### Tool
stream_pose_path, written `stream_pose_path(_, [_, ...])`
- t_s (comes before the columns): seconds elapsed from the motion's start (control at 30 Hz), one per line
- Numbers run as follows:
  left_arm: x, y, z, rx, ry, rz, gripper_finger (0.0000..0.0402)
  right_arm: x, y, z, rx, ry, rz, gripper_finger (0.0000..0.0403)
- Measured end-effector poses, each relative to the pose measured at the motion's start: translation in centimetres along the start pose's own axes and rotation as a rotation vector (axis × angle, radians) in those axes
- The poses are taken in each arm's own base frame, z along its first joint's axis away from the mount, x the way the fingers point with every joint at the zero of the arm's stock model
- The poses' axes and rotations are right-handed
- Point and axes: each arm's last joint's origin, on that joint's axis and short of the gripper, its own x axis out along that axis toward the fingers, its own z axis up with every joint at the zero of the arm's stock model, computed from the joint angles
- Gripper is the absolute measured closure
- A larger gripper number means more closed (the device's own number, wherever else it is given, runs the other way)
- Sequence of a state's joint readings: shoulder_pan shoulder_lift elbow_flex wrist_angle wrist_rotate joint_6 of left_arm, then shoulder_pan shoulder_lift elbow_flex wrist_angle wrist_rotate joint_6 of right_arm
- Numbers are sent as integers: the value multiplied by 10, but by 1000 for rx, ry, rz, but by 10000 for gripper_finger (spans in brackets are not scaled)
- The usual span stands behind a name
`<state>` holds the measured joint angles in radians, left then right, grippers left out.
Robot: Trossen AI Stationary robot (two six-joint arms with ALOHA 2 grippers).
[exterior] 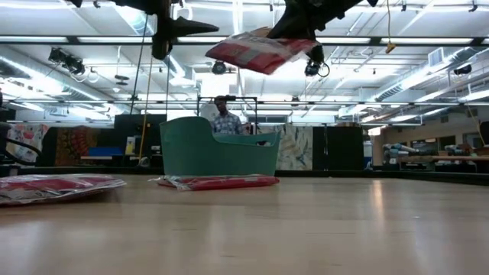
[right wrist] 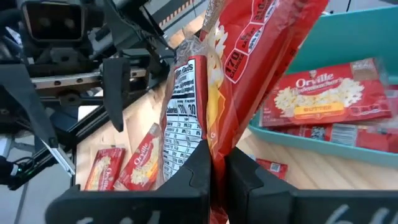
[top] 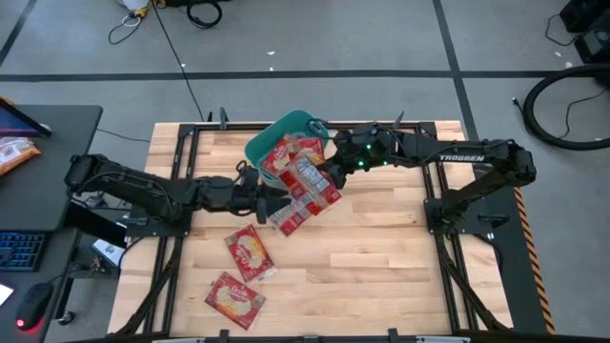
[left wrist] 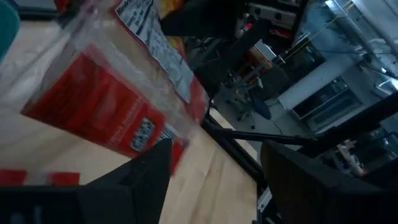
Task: Sort popcorn bags into baskets
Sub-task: Put the red popcorn bag into the blue bin
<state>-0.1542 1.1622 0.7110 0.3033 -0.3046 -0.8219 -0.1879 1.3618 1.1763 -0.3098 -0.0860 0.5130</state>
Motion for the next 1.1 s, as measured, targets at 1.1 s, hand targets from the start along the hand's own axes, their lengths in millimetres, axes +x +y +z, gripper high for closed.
stream_pose_path(1.1, [9,14,9,21,-14,53,156,-16,-6,21,-14,-182,-24,379])
